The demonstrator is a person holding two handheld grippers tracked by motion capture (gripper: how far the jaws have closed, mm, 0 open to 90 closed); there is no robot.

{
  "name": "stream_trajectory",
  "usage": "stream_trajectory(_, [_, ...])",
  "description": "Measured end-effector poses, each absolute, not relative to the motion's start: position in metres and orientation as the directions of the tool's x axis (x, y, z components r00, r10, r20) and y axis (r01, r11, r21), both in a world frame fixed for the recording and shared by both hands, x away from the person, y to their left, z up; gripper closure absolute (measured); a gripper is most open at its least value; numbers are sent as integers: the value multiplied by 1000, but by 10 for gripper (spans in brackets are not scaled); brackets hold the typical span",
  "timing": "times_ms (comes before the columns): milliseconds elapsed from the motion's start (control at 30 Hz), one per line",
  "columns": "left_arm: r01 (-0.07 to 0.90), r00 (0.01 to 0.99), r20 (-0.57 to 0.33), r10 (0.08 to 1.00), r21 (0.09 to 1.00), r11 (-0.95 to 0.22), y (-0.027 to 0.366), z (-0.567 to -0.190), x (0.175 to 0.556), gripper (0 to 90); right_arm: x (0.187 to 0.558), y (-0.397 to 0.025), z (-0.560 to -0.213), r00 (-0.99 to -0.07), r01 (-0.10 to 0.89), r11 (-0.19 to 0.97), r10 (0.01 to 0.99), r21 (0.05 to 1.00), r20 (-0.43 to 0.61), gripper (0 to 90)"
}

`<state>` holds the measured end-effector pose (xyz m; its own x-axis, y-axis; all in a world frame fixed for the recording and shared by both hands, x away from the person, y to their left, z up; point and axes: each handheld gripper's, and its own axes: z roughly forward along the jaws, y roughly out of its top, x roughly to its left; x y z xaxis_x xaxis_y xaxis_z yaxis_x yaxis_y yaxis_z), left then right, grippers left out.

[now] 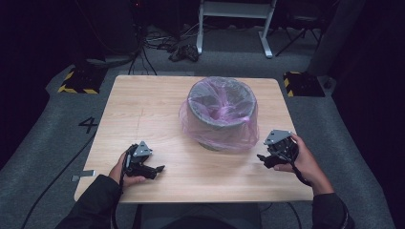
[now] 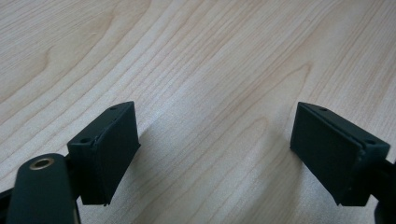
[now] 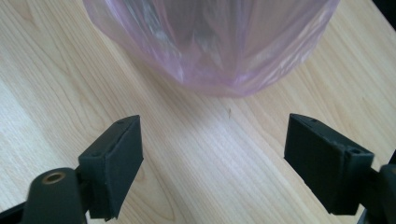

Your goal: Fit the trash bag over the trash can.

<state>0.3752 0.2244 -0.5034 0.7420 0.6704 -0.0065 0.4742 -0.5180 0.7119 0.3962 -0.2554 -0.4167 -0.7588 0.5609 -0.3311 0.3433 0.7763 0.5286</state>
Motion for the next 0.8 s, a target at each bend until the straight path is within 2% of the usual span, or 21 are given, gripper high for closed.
stream_trajectory(800, [474, 742, -7, 670, 712, -517, 224, -503, 375, 151, 400, -296, -466, -707, 462, 627, 687, 628, -166, 192])
